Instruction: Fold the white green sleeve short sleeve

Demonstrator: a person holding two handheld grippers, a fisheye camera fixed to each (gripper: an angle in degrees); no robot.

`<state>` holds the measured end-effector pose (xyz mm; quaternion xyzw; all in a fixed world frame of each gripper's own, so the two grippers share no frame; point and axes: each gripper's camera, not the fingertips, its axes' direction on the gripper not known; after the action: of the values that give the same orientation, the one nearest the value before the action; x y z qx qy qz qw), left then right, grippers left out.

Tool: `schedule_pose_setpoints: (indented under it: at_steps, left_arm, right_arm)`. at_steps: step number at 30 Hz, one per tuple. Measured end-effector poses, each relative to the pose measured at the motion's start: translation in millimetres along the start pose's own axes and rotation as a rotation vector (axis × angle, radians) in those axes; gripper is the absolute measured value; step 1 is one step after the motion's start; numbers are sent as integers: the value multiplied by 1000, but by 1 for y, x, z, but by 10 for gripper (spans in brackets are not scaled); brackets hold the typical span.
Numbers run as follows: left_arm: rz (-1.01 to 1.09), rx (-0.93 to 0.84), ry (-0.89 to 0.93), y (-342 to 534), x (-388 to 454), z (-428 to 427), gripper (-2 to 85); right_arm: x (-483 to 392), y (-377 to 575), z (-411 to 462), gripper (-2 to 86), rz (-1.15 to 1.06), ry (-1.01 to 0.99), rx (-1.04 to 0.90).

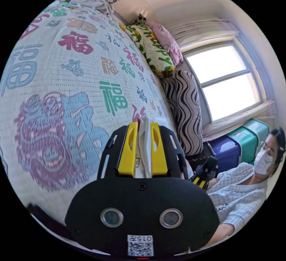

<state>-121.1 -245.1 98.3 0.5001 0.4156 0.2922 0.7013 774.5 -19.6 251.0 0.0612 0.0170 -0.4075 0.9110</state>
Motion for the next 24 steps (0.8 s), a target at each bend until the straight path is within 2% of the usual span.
schedule_pose_setpoints:
  at_steps: [3, 5, 7, 12, 17, 24]
  left_arm:
    - [-5, -47, -93, 61, 32, -19, 90]
    - [-46, -79, -186, 114, 52, -23, 96]
    - [-84, -82, -228, 147, 63, -23, 95]
    - [-131, -169, -290, 185, 71, -9, 83]
    - [-91, -133, -312, 195, 85, -32, 6]
    - [-40, -52, -425, 211, 104, -72, -5]
  right_arm:
    - [5, 27, -40, 81, 37, 111, 103]
    - [26, 57, -73, 84, 175, 287, 183]
    - [49, 79, -88, 88, 311, 371, 208]
    - [92, 108, -91, 103, 481, 304, 214]
    - [105, 97, -83, 96, 480, 206, 230]
    - [115, 84, -92, 83, 472, 194, 224]
